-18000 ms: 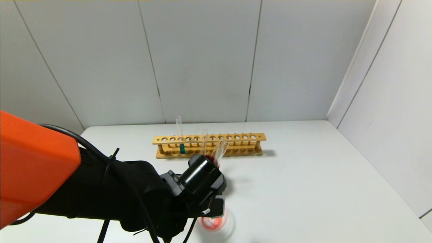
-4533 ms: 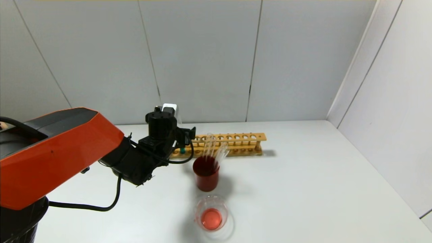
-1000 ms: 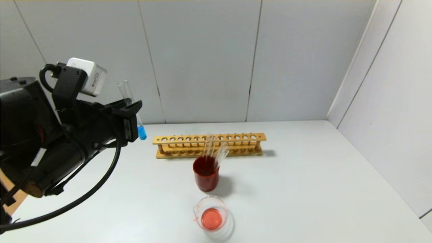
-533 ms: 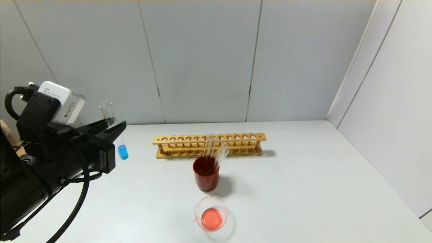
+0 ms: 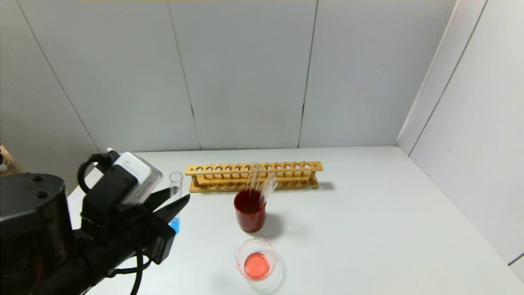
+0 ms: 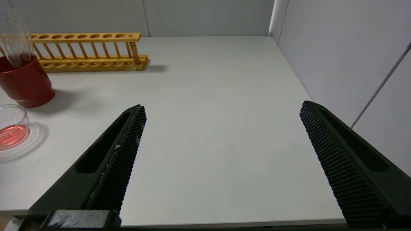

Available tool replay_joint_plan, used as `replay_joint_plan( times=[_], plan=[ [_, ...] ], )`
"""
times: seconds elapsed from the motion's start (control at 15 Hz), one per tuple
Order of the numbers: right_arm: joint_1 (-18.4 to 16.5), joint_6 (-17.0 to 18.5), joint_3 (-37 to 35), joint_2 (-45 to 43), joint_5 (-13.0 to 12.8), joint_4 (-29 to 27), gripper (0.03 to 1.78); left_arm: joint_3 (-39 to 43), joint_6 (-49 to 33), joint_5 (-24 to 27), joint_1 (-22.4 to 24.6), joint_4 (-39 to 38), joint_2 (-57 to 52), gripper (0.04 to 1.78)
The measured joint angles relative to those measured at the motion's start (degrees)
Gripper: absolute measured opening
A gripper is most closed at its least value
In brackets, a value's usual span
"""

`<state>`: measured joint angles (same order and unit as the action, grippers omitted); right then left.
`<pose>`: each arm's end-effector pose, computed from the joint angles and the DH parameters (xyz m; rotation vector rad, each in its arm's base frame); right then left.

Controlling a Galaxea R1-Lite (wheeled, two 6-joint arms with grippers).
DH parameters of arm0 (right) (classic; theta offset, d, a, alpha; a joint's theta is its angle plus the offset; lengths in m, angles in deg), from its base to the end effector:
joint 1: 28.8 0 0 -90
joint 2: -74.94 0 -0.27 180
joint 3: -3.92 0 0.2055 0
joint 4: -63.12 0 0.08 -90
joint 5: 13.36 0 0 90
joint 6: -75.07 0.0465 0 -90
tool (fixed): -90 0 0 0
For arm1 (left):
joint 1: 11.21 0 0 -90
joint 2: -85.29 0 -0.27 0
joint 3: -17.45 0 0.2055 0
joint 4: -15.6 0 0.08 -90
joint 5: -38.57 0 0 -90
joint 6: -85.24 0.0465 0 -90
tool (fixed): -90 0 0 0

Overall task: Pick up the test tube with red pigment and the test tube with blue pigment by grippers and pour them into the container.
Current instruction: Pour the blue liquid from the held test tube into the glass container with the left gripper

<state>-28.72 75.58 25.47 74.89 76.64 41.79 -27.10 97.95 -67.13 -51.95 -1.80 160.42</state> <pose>0.0476 0.0001 0.0760 0.0089 -0.0047 0.0014 0.1818 -0.1400 0.1280 0.3272 0.1555 -0.4569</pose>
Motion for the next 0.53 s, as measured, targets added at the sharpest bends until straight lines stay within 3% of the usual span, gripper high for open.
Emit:
replay_joint_plan(
  times=[0.53],
  plan=[
    [0.0,0.0,0.0,0.0,0.0,0.02,1.75,2.19,8.02,-5.72,-1.26,-9.25,13.9,0.33]
  ],
)
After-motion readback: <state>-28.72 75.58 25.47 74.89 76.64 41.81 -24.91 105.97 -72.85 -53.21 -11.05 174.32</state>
